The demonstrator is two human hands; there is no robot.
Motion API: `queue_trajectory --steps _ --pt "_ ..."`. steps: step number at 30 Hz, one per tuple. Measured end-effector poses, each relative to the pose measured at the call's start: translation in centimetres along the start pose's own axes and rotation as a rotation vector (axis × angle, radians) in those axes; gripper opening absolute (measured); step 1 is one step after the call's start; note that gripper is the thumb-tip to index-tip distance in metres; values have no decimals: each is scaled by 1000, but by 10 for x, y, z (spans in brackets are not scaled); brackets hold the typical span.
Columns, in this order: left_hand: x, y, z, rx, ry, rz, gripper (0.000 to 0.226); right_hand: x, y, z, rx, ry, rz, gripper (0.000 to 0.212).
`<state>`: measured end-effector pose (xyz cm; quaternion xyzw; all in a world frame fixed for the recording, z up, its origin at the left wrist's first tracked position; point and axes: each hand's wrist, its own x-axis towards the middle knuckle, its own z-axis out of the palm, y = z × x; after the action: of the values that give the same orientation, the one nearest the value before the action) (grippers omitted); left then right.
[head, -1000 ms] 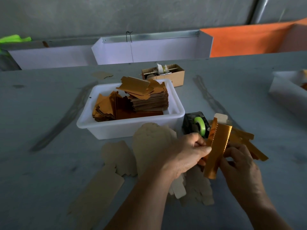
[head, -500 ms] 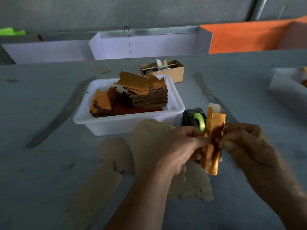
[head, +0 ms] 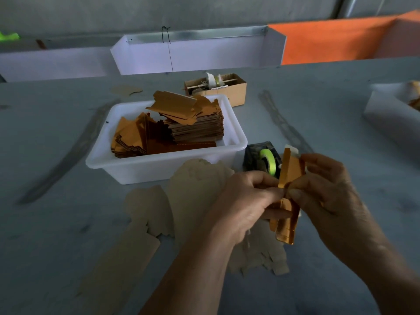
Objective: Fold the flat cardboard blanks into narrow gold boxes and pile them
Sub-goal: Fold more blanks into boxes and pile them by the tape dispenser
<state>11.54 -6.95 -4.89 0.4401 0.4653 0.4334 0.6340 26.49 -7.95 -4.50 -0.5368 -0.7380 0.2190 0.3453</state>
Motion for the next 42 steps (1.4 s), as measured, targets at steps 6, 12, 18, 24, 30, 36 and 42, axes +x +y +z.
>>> queue_trajectory --steps 6,12,18,24,30,36,42 --pt "0 0 -6 -9 -54 -29 13 4 -2 2 2 55 0 13" --pt "0 -1 -6 4 -89 -26 7 6 -3 2 -98 28 6 12" --pt "2 -7 -3 13 -32 -24 12 7 -8 5 -193 28 1 17" --pt "-1 -6 -2 36 1 42 15 3 -22 7 -349 101 49 18" --pt "-3 -7 -4 20 22 79 17 3 -27 0 -530 123 111 28" --pt "-4 -3 -3 -101 27 64 13 14 -14 -7 -264 127 124 35" --pt "-8 0 -6 -79 7 60 8 10 -18 -1 39 50 130 23"
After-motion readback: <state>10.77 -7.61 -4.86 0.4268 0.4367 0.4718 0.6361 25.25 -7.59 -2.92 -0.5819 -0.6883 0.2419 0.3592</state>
